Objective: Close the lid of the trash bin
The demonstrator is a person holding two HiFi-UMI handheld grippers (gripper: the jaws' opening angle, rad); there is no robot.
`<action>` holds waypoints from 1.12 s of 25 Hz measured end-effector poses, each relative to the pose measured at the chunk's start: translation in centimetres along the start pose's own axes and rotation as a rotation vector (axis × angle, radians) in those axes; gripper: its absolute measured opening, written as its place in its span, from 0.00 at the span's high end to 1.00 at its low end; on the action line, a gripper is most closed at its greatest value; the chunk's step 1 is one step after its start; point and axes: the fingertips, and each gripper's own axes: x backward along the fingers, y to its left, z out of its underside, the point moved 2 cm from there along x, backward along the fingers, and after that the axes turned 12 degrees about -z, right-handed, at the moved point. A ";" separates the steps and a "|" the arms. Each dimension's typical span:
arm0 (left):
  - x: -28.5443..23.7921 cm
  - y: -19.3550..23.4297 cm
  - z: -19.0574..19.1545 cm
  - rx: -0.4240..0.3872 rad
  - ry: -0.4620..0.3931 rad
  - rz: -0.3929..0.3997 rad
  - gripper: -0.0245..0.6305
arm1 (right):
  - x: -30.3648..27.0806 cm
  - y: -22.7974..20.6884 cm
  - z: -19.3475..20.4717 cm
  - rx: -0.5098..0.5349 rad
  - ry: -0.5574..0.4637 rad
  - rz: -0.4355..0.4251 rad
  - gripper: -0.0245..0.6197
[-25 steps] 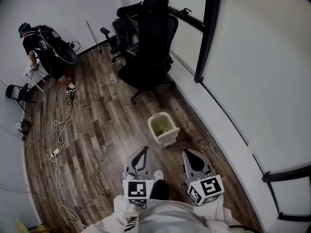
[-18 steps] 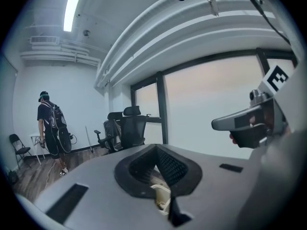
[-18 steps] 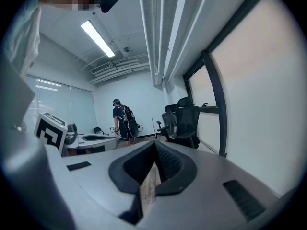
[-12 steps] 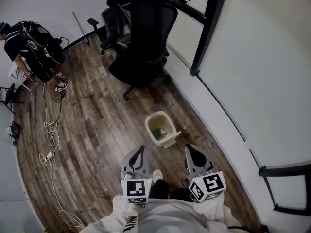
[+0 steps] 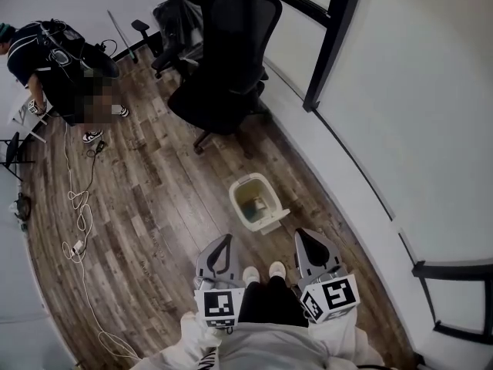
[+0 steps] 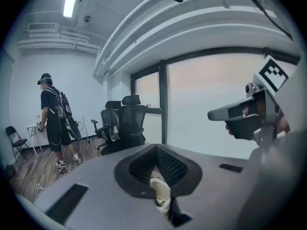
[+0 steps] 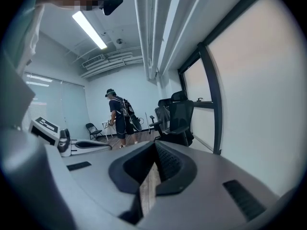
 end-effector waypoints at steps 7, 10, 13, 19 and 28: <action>-3.3 -2.1 3.1 -0.006 0.033 0.032 0.95 | -2.8 -2.7 3.6 -0.023 0.057 -0.032 0.93; -5.1 -3.0 5.2 -0.003 0.060 0.034 0.95 | -4.0 -4.1 5.4 -0.031 0.077 -0.041 0.93; -6.5 -3.7 7.1 0.014 0.092 0.030 0.95 | -5.0 -5.3 7.5 -0.041 0.096 -0.048 0.93; -9.1 -4.0 13.0 0.037 0.131 0.016 0.95 | -6.7 -7.3 13.6 -0.050 0.119 -0.046 0.93; -13.9 -3.4 21.7 0.046 0.170 -0.040 0.95 | -10.1 -11.2 24.2 -0.081 0.155 -0.041 0.93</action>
